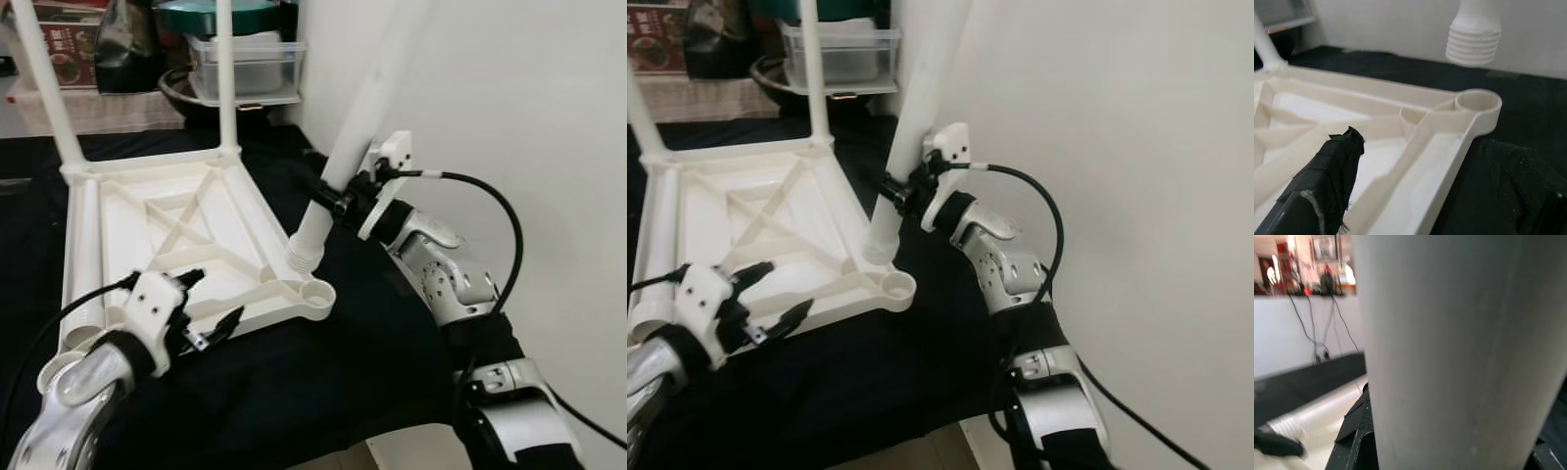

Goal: Building children table

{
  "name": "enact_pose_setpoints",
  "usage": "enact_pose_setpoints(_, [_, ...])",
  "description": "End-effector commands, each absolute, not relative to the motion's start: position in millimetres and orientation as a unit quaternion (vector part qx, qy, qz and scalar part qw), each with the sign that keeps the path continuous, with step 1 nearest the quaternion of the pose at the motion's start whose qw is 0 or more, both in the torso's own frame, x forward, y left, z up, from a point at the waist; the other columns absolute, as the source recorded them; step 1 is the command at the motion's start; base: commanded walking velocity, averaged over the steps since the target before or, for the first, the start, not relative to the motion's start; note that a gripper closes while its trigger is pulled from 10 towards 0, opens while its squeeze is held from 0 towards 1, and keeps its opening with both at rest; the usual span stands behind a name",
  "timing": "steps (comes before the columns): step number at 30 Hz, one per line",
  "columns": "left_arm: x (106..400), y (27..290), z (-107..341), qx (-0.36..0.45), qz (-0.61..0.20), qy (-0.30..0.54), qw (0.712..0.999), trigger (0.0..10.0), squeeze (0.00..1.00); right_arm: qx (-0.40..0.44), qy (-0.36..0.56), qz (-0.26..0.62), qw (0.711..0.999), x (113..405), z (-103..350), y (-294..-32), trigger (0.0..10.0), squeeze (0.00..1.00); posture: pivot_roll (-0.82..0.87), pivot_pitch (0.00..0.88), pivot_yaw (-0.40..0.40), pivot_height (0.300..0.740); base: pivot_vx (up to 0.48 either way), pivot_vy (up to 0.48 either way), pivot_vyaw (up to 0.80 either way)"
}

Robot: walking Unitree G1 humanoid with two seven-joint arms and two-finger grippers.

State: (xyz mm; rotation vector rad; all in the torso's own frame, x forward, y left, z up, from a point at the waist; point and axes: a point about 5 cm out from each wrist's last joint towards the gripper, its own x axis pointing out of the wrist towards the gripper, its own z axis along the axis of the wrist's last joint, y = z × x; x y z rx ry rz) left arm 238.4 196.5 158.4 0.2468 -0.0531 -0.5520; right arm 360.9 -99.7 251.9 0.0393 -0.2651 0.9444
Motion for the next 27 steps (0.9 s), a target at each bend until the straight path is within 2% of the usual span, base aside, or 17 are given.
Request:
enact_pose_setpoints(1, [234.9, 202.3, 157.5, 0.130, -0.256, -0.014, 0.958, 10.0, 0.00, -0.006, -0.135, 0.464, 0.875, 360.0, 252.1, -98.1, 0.0, 0.00, 0.17, 0.000, -0.116, 0.740, 0.000, 0.000, 0.00])
enact_pose_setpoints(12, [220.5, 213.0, 156.0, 0.122, -0.209, -0.005, 0.970, 10.0, 0.00, -0.066, -0.118, 0.498, 0.856, 361.3, 225.9, -86.1, 0.0, 0.00, 0.21, 0.000, -0.140, 0.740, 0.000, 0.000, 0.00])
enact_pose_setpoints(16, [215.9, 211.5, 154.7, 0.119, -0.199, -0.004, 0.973, 10.0, 0.00, -0.118, -0.104, 0.516, 0.842, 365.5, 215.4, -80.2, 0.0, 0.00, 0.23, 0.000, -0.159, 0.740, 0.000, 0.000, 0.00])
enact_pose_setpoints(27, [211.0, 208.6, 152.9, 0.109, -0.186, -0.003, 0.976, 10.0, 0.00, -0.173, -0.065, 0.533, 0.826, 371.4, 200.3, -88.8, 0.0, 0.00, 0.23, 0.000, -0.168, 0.740, 0.000, 0.000, 0.00])
